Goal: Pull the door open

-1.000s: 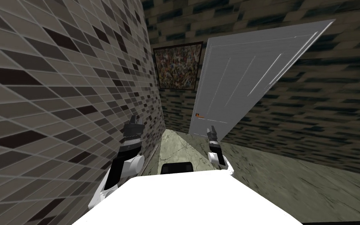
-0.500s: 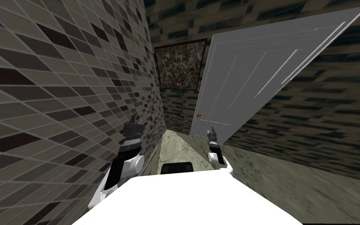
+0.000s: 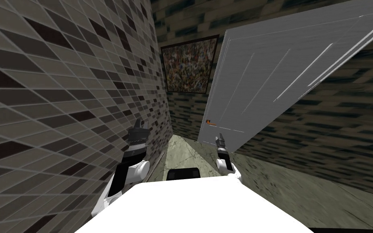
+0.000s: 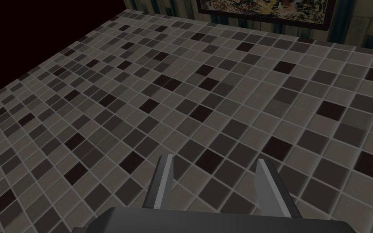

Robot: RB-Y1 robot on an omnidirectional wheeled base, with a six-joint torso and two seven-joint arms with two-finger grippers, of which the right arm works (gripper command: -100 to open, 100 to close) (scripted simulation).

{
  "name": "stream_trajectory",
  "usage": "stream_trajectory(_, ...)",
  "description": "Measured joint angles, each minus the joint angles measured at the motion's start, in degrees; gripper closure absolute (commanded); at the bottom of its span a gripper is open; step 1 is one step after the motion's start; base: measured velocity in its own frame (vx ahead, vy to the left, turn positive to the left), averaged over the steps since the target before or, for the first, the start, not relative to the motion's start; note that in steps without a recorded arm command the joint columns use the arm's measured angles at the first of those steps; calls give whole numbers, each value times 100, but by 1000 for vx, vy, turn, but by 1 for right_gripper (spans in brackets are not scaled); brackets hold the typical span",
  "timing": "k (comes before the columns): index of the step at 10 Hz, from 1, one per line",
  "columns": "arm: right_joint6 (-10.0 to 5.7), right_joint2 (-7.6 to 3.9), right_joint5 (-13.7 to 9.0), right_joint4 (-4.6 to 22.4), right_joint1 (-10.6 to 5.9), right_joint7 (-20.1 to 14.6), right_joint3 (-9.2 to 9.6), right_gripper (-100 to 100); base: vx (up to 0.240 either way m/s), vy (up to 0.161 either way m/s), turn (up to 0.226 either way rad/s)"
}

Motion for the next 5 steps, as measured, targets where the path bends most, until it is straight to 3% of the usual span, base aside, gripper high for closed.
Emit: stream_trajectory(5, -156, -143, -141, 886, -268, -34, -120, -100, 97, -29, 68)
